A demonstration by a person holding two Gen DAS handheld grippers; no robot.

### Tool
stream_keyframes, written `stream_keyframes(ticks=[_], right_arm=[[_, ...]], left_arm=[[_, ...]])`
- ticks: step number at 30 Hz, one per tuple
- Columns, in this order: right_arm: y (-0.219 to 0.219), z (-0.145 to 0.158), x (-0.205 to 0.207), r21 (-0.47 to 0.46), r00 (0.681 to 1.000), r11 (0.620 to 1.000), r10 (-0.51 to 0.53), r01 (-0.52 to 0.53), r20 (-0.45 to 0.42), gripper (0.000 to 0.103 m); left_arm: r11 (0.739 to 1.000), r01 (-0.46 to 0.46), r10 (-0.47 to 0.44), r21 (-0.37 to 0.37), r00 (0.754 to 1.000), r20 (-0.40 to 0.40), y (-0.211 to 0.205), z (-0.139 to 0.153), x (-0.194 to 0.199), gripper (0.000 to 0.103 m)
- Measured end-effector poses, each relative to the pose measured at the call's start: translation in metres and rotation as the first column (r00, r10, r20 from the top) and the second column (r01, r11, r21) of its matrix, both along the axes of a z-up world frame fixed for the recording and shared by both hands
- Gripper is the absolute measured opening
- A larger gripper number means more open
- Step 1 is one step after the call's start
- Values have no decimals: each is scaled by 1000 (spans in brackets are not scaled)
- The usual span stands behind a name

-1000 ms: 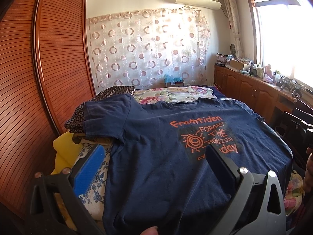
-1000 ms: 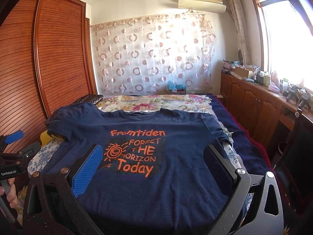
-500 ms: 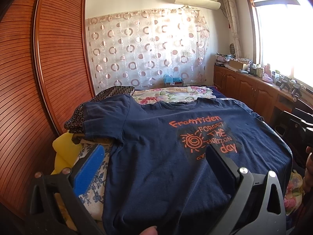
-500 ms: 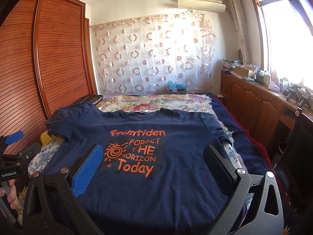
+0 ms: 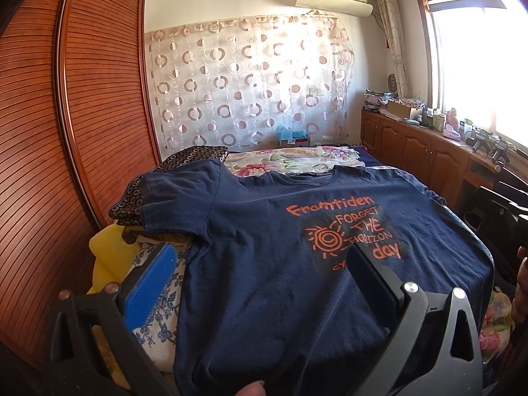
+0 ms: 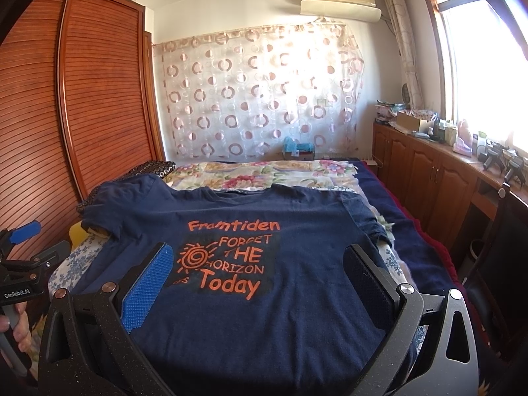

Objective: Fold small clothes

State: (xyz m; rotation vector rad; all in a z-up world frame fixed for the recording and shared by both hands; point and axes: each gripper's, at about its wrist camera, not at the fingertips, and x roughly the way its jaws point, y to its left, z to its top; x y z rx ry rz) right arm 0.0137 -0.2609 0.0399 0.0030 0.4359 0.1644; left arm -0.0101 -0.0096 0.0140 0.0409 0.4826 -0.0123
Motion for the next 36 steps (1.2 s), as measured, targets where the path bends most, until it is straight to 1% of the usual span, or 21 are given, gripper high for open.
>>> stream_keyframes(ticks=[7,9,10,13,16,18,23,27,31,36], right_arm=[[-2,0,0,0,1000,1000,-1,1,-4,103],[2,-1,2,-1,1000,1000,0,0,-4,103],[8,5,0,-3,1000,1000,1,-1,-4,103],[14,9,1,-15,1000,1000,11,-11,-3,103],[19,5,6,-9,999,999,34,-34,-12,103],[19,-4,13,-4,999,999,46,-46,-17,103],[30,-9,28,-1,995,995,102,-102,-18,103],[38,-13,38,-3,990,990,142,-142,-27,103],[51,-20,52,-18,983,984,176,-177,-41,103],[71,-32,71,-36,972,974,222,-225,-72,103]], left_arm=[[1000,0,0,-1,1000,0,1,0,1,103],[1000,1,-1,-1,1000,-5,0,-1,2,103],[1000,1,-1,-3,1000,-9,1,-1,3,103],[1000,-3,3,-7,1000,-18,6,-3,7,103],[1000,-13,12,-15,1000,-27,14,-7,14,103],[999,-29,28,-15,999,-29,22,-8,19,103],[998,-61,60,-28,997,-44,48,-14,32,103],[996,-83,83,-17,995,-49,71,-19,42,103],[994,-110,108,-24,992,-61,99,-25,55,103],[990,-135,132,-30,986,-98,129,-36,76,103]])
